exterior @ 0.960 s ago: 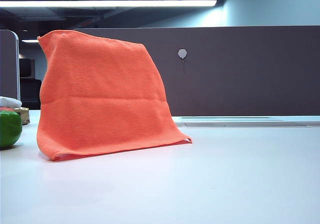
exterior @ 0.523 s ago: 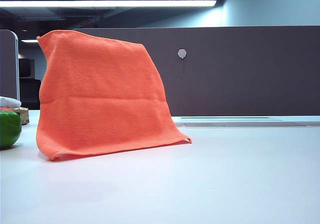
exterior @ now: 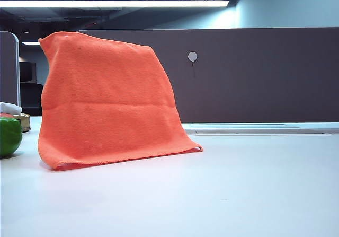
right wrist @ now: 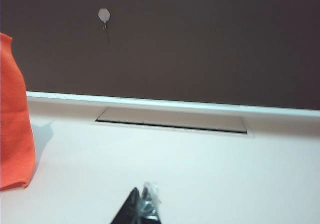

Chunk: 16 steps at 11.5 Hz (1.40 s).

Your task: Pick up the cloth from the table and use it to cover the mirror.

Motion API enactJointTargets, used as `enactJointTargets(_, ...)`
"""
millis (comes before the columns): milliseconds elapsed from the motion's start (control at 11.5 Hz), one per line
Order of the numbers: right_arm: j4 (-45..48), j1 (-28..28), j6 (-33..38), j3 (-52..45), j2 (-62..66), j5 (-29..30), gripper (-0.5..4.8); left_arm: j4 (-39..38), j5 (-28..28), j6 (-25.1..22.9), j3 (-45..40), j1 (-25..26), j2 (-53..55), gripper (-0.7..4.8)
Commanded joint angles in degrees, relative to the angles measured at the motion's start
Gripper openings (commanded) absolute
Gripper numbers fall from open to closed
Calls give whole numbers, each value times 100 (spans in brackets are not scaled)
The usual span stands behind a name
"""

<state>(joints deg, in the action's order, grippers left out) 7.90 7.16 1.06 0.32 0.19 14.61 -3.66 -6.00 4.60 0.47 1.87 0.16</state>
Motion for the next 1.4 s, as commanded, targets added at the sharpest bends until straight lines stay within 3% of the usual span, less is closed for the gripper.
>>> enactJointTargets(87, 52, -4, 55, -2, -7, -192, -6, 76, 94, -205, 15, -4, 4, -7)
enactJointTargets(611, 116, -13, 94, -2, -7, -415, -6, 74, 315, -254, 15, -4, 4, -7)
enactJointTargets(872, 114, -328, 72, -2, -7, -535, -6, 17, 535, -271, 15, -4, 4, -7)
enactJointTargets(1134, 26, -1447, -651, -2, -7, -1676, -6, 26, 221, -461, 15, -4, 4, -7)
enactJointTargets(1396, -35, -1469, -782, -2, -7, -1731, -6, 111, -52, -463, 15, -4, 4, -7)
